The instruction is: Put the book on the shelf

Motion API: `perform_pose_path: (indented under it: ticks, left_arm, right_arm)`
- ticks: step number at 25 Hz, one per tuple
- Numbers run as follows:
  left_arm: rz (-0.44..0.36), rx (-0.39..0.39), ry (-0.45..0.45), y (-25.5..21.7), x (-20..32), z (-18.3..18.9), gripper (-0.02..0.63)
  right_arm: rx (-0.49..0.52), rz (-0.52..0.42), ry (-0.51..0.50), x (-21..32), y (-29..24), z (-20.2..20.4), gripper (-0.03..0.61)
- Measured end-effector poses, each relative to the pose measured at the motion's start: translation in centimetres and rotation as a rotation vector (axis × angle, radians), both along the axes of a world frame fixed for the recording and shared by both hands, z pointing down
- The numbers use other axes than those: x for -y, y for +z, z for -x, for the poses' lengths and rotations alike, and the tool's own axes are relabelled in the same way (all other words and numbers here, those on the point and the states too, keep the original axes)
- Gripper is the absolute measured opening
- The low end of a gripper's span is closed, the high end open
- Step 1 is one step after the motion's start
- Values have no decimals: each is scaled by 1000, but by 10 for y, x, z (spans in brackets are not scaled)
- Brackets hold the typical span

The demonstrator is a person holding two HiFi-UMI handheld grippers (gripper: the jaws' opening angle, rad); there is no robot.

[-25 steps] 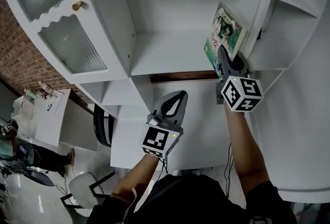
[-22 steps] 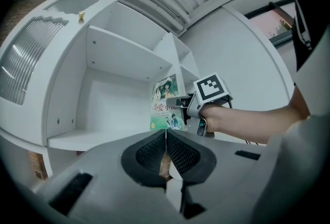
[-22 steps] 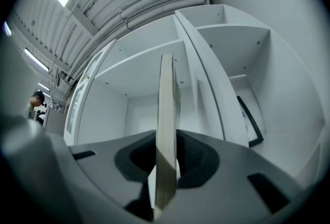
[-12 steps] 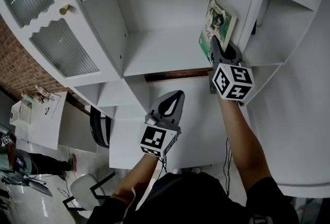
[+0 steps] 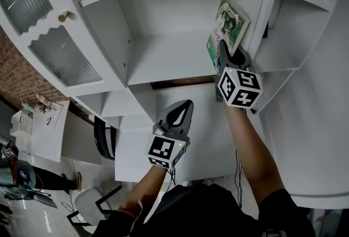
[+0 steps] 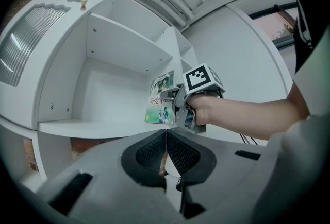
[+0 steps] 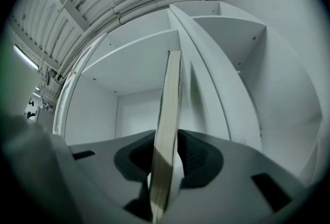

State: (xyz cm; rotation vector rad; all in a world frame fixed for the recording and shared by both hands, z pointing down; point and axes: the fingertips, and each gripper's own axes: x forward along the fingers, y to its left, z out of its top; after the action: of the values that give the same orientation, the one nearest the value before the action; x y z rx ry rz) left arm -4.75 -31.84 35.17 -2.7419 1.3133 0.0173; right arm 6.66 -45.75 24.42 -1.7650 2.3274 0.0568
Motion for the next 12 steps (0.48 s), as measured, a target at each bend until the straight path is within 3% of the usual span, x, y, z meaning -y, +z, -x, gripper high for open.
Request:
perform_pose_path:
  ticks: [12]
  left_arm:
    - [4, 13, 8, 4, -7, -10, 20]
  right_arm:
    - [-17, 34, -51, -12, 15, -3, 115]
